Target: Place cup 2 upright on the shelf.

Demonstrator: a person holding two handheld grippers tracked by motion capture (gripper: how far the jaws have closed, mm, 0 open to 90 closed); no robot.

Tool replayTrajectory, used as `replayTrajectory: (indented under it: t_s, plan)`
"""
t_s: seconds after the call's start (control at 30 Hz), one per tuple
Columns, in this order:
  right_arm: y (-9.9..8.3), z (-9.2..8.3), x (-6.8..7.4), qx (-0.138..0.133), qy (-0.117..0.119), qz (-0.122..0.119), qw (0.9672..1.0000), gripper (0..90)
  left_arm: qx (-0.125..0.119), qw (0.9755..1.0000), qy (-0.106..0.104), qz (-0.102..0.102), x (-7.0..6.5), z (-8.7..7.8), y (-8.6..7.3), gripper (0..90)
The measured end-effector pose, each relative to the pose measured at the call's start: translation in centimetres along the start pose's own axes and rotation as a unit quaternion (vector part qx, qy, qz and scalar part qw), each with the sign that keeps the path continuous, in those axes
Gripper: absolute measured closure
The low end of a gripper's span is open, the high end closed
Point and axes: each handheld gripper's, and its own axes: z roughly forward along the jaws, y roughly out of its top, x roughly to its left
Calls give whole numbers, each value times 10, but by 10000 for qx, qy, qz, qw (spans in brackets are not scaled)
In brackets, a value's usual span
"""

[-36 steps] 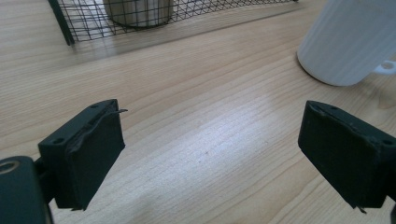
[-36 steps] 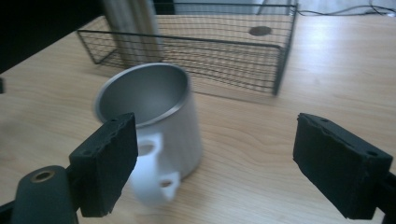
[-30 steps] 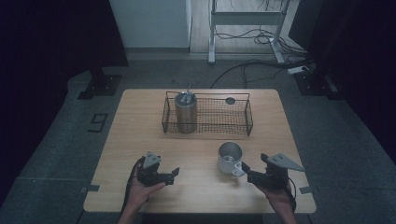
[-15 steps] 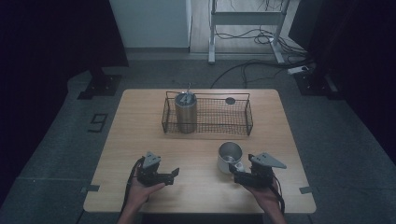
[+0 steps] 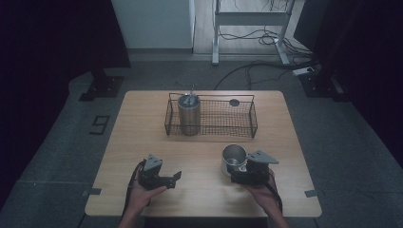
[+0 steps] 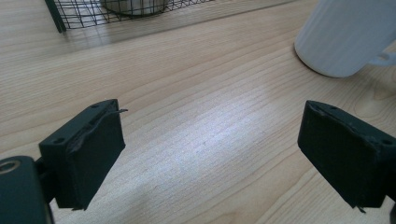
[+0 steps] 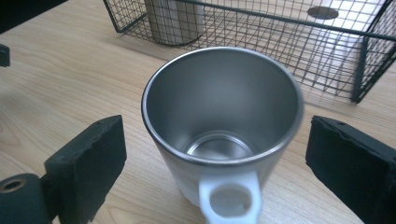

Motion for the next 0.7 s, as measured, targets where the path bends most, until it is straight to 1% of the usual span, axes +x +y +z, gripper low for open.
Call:
replayTrajectory:
  t_s: [0.13, 0.2, 0.33, 0.4, 0.57, 0.63, 0.67, 0.7]
  plan:
    - [1, 9, 0, 144, -19, -15, 9999, 26, 4, 10000, -4, 7, 1, -1, -1, 71]
    - [2, 13, 1, 178, -78, -45, 9998, 15, 8, 10000, -3, 1, 2, -1, -1, 72]
    - [3, 18, 0, 232, -114, -54, 9997, 5, 20, 10000, 0, -10, 2, -1, -1, 72]
    - [5, 22, -2, 287, -117, -57, 9995, 0, 27, 10000, 4, -5, 2, -1, -1, 72]
    - [7, 28, -5, 331, -95, -96, 9994, 0, -15, 10000, 27, -1, 1, -1, 0, 73]
    - [9, 33, -4, 332, -90, -164, 9993, 0, -24, 10000, 56, -1, 2, 0, -1, 78]
    - [9, 33, -4, 332, -90, -164, 9993, 0, -24, 10000, 56, -1, 2, 0, -1, 79]
    - [9, 36, -3, 348, -100, -182, 9992, 0, -27, 10000, 65, -3, 2, 0, -1, 78]
